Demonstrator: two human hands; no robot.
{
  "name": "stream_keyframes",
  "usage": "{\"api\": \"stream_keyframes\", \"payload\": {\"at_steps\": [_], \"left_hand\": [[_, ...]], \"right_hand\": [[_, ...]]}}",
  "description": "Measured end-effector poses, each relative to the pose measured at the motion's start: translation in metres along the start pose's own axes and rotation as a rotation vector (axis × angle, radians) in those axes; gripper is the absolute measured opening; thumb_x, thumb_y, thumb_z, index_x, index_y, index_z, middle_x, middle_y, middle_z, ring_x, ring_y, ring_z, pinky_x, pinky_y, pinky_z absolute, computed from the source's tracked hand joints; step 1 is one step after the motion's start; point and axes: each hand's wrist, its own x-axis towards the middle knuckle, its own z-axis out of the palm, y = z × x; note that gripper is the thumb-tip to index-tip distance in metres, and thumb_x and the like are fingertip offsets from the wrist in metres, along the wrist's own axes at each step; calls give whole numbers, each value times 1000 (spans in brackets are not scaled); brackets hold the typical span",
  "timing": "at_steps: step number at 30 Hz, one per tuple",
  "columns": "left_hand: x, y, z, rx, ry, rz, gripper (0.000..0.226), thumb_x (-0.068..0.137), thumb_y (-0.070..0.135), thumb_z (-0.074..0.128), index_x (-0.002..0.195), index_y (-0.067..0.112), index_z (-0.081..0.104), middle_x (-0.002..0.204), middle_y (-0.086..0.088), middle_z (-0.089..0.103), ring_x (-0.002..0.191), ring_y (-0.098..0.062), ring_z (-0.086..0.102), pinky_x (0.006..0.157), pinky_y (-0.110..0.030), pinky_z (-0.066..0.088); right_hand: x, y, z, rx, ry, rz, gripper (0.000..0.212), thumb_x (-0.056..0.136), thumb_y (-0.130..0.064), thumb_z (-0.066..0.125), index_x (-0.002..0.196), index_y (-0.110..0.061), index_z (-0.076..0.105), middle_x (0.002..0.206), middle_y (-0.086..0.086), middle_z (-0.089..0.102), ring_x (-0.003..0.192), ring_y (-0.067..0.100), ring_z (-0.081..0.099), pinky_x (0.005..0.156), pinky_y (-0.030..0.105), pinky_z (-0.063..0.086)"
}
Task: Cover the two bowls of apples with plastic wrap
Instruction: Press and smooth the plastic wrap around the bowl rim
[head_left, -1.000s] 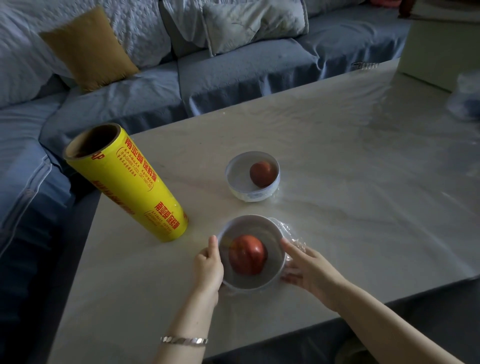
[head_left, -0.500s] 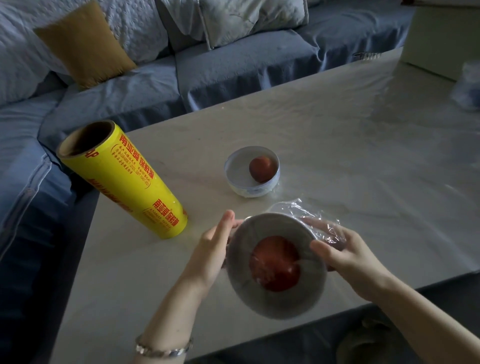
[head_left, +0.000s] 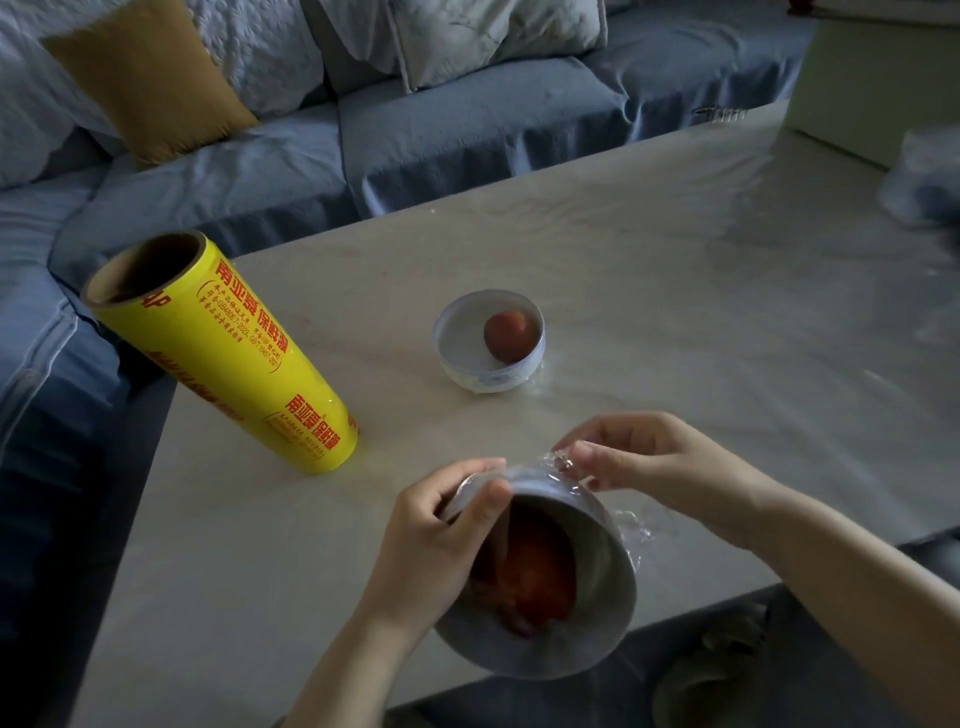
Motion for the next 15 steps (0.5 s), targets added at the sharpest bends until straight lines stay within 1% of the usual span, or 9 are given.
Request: {"api": "stream_keyframes", "payload": {"at_steps": [1,3,5,7,8,9,11,14,15], "left_hand": [[-1,1,0,3,-7,5,40,57,63,57,81,33,68,88,29,70,86,10,63,74,-3,43],[-3,2,-1,-1,-6,21,41,55,64,58,80,33,68,89,30,69,88,10,63,75,-3,43],[-5,4,-2,4,0,23,40,52,63,60,79,34,68,87,32,69,88,11,63,74,-2,43],[-6,5,-1,56,-22,9,37,50,62,60,77,38,66,85,37,66,89,13,61,74,-1,42],[-6,5,-1,90,-43,14,35,50,62,60,77,40,65,85,40,65,89,14,61,74,0,41],[-7,6,-1,116,-60,29,35,50,62,59,78,42,64,85,41,64,89,14,60,74,0,41],[-9,6,-2,111,-71,61,39,50,65,62,81,41,64,87,40,64,89,13,61,74,-1,41],[-13,10,-3,7,-68,106,58,46,81,63,84,37,68,92,33,68,92,10,63,74,-3,43],[-15,13,-3,-12,-64,124,57,46,80,64,84,37,69,93,32,68,92,10,63,74,-3,43]], "right_hand": [[2,-5,1,-23,18,-3,43,63,-55,73,79,-15,73,78,4,72,76,12,64,82,32,52],[5,-12,2,-39,66,-40,35,58,-51,64,67,-18,69,62,-2,67,64,9,60,70,26,52],[7,-16,3,-32,155,-110,34,65,-46,61,68,-12,66,54,-2,62,55,7,56,62,19,49],[8,-19,4,-75,269,-185,29,79,-32,62,70,-5,63,47,-3,56,45,4,49,53,13,43],[8,-20,4,-119,309,-214,24,82,-25,63,69,-5,61,45,-4,54,41,3,46,49,11,40],[9,-21,5,-170,337,-238,21,83,-23,63,68,-7,60,43,-5,52,38,3,45,46,11,39],[12,-21,6,-267,379,-262,20,82,-25,64,69,-11,58,45,-5,51,35,6,45,42,12,38],[18,-15,9,-355,376,-244,24,84,-27,63,72,-9,54,55,3,51,41,9,45,38,11,36],[19,-11,12,-368,360,-232,25,85,-27,62,72,-8,52,57,4,50,42,9,45,38,11,36]]}}
